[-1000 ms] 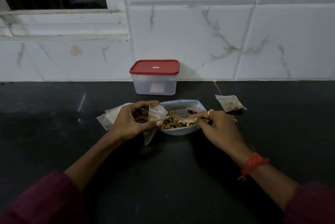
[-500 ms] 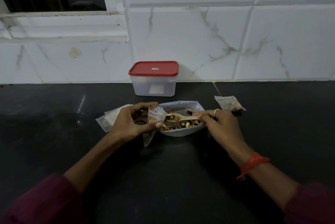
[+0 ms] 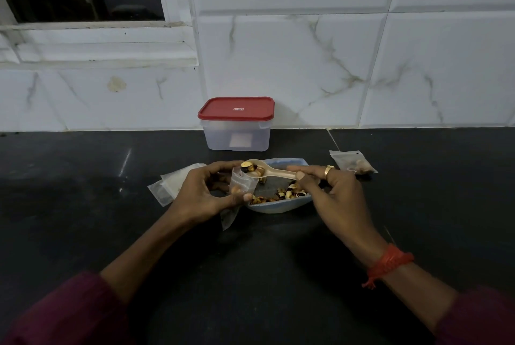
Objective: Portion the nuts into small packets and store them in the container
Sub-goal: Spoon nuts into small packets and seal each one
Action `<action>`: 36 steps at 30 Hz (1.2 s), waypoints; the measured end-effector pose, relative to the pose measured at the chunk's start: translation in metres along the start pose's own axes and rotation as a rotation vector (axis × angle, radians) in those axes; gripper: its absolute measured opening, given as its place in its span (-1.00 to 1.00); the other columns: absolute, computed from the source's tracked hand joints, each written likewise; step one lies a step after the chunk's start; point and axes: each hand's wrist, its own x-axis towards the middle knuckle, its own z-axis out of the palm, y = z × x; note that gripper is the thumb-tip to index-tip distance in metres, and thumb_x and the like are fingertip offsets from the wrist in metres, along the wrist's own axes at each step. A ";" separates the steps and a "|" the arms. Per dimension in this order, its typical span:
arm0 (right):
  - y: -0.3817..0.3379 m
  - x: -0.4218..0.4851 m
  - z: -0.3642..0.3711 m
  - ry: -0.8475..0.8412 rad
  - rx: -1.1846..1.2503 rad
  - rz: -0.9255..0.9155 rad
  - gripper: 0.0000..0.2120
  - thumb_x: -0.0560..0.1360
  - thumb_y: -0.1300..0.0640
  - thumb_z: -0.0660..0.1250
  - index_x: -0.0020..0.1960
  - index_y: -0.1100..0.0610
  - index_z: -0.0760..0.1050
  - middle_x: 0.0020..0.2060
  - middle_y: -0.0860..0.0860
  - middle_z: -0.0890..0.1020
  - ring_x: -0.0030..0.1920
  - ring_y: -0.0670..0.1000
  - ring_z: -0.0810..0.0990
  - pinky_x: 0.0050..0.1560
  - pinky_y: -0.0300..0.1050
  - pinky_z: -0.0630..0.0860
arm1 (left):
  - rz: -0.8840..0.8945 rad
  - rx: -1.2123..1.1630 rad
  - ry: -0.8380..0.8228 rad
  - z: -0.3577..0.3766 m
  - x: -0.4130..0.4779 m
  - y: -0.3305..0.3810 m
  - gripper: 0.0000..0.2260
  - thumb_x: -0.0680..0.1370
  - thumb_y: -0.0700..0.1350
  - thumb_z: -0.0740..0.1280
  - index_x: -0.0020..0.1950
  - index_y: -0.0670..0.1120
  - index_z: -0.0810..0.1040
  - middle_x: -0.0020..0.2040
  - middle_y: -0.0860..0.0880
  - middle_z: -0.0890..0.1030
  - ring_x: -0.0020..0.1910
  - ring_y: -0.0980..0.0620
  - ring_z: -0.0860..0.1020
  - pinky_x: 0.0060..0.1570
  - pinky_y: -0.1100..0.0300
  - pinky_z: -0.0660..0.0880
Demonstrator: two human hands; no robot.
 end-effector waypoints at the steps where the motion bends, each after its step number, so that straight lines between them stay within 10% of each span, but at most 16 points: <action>1: 0.001 -0.001 0.002 -0.002 -0.020 -0.037 -0.78 0.55 0.13 0.40 0.08 -0.19 0.63 -0.16 -0.15 0.69 -0.14 -0.18 0.61 -0.24 -0.37 0.48 | 0.003 0.002 0.001 0.000 0.000 0.000 -0.37 0.27 0.05 0.58 0.32 0.05 0.55 0.14 0.05 0.67 0.10 0.09 0.66 0.04 0.19 0.63; 10: 0.014 -0.001 0.006 0.010 -0.343 -0.376 -0.45 0.57 -0.04 0.34 0.53 -0.14 0.31 -0.21 -0.15 0.66 -0.21 -0.17 0.57 0.14 -0.13 0.35 | 0.013 0.007 -0.004 -0.001 0.000 -0.003 -0.44 0.35 -0.08 0.60 0.33 0.01 0.57 0.18 0.05 0.66 0.14 0.10 0.64 0.07 0.13 0.64; 27: 0.016 0.009 -0.007 0.234 -0.261 -0.224 -0.83 0.52 -0.06 0.33 0.04 -0.12 0.66 -0.30 -0.18 0.66 -0.26 -0.15 0.61 -0.02 0.13 0.55 | 0.020 0.033 0.045 -0.001 0.000 0.000 -0.40 0.31 0.01 0.58 0.34 0.03 0.56 0.20 0.07 0.64 0.17 0.12 0.62 0.11 0.20 0.61; 32: 0.024 0.011 -0.011 0.158 -0.535 -0.154 -0.92 0.50 0.01 0.41 -0.03 -0.15 0.64 -0.45 -0.14 0.57 -0.28 -0.15 0.56 0.17 -0.06 0.26 | 0.078 0.034 0.074 0.001 -0.003 0.008 -0.42 0.32 0.01 0.57 0.33 0.02 0.57 0.17 0.12 0.66 0.15 0.16 0.62 0.13 0.20 0.60; 36: 0.025 0.009 -0.007 0.049 -0.665 -0.223 -0.86 0.49 -0.11 0.40 0.05 -0.20 0.63 -0.14 -0.21 0.66 0.03 -0.08 0.55 0.22 0.00 0.23 | 0.152 0.072 0.094 0.008 -0.008 0.019 -0.41 0.32 0.06 0.57 0.33 0.05 0.56 0.16 0.19 0.63 0.13 0.23 0.59 0.11 0.32 0.56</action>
